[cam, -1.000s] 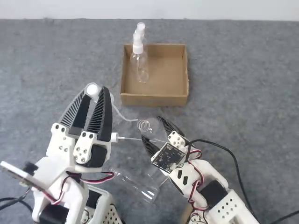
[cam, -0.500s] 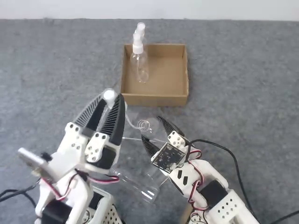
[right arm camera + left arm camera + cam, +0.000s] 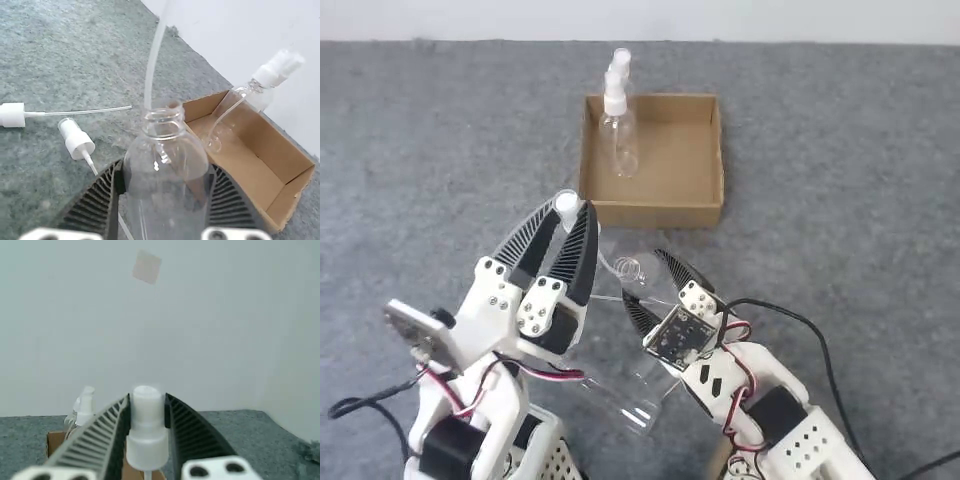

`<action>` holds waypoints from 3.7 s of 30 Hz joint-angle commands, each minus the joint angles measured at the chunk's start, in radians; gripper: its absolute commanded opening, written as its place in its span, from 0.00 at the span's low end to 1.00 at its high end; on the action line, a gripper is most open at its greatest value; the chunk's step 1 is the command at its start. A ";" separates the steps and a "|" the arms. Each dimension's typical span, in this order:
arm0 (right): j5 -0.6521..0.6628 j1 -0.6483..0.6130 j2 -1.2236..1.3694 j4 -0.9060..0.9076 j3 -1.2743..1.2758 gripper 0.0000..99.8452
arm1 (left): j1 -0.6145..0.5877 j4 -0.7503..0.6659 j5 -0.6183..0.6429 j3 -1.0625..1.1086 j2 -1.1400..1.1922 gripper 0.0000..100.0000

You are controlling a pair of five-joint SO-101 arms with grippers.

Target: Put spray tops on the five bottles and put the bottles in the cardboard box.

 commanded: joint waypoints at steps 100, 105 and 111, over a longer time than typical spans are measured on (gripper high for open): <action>-0.081 0.104 -0.168 0.085 0.011 0.10 | 0.041 0.115 -0.064 0.022 -0.020 0.17; -0.081 0.104 -0.168 0.087 0.011 0.10 | 0.041 0.107 -0.068 0.048 -0.020 0.17; -0.081 0.104 -0.168 0.087 0.011 0.10 | 0.041 0.107 -0.071 0.050 -0.020 0.17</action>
